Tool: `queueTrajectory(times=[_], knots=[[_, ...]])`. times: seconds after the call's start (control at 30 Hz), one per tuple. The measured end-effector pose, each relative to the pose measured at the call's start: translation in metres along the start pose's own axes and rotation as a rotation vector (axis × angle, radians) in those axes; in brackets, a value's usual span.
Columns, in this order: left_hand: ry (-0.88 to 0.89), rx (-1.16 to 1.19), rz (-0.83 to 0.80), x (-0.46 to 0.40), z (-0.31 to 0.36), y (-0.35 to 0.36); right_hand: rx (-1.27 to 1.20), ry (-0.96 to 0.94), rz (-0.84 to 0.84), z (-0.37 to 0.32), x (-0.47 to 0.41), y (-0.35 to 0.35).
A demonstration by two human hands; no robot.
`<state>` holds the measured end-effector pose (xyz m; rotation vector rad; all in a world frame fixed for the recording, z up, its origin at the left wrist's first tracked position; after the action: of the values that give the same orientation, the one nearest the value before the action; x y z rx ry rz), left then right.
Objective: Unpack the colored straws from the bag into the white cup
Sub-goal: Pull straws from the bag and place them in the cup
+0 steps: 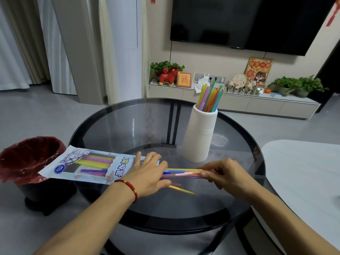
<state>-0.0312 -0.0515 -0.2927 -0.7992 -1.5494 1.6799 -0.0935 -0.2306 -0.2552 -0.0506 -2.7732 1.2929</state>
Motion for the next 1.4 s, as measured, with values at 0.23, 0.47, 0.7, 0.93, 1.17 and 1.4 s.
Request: queueTrajectory(times=[0.23, 0.47, 0.7, 0.93, 1.17, 1.4], knots=[[0.232, 0.038, 0.279, -0.015, 0.046, -0.023, 0.361, -0.163, 0.207, -0.032, 0.012, -0.017], [0.142, 0.138, 0.424, -0.021, 0.038, -0.041, -0.041, -0.056, 0.898, -0.015, 0.056, -0.095], [0.188, 0.284, 0.438, -0.028, 0.058, -0.045, -1.027, 0.372, 0.146, 0.01, -0.002, 0.042], [0.121, 0.292, 0.355, -0.027, 0.047, -0.025, -0.922, 0.359, 0.414, 0.02, -0.016, 0.007], [0.129, 0.279, 0.228, -0.028, 0.028, 0.001, -0.536, 0.183, 0.682, 0.012, 0.007, -0.09], [0.123, 0.19, 0.209, -0.034, 0.034, 0.004, -0.027, -0.035, 0.791, -0.052, 0.027, -0.151]])
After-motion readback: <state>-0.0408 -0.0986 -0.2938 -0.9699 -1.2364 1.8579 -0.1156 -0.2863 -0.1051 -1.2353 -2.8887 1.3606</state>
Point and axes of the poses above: each hand's wrist, its own x-axis away from the middle knuckle, its own y-axis out of the palm, z = x × y, the point moved 10 cm from there along -x, towards the middle knuckle, and after that the axes turned 13 degrees about y, right-handed, at the moved point
